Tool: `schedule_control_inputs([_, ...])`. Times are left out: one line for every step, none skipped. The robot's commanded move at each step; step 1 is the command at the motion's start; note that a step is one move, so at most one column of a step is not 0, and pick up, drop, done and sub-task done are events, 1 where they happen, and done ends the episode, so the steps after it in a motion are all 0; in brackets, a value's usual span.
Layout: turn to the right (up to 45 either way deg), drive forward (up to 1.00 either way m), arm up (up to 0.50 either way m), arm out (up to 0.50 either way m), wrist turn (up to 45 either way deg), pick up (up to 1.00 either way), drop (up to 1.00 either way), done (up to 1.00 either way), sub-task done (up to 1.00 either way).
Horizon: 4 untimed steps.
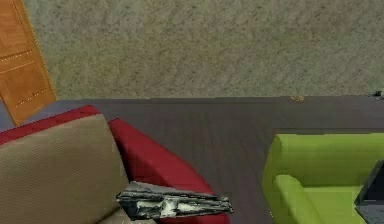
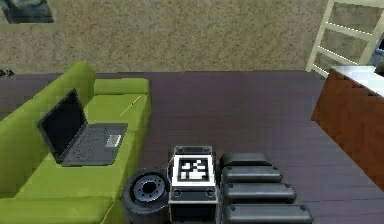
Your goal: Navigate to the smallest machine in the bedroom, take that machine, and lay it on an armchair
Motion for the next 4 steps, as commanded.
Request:
schedule_control_inputs([9.0, 0.0, 0.0, 0.0, 0.0, 0.0, 0.0, 0.0, 0.0])
schedule_control_inputs([3.0, 0.0, 0.0, 0.0, 0.0, 0.0, 0.0, 0.0, 0.0])
schedule_control_inputs([-45.0, 0.0, 0.0, 0.0, 0.0, 0.0, 0.0, 0.0, 0.0])
schedule_control_inputs([-9.0, 0.0, 0.0, 0.0, 0.0, 0.0, 0.0, 0.0, 0.0])
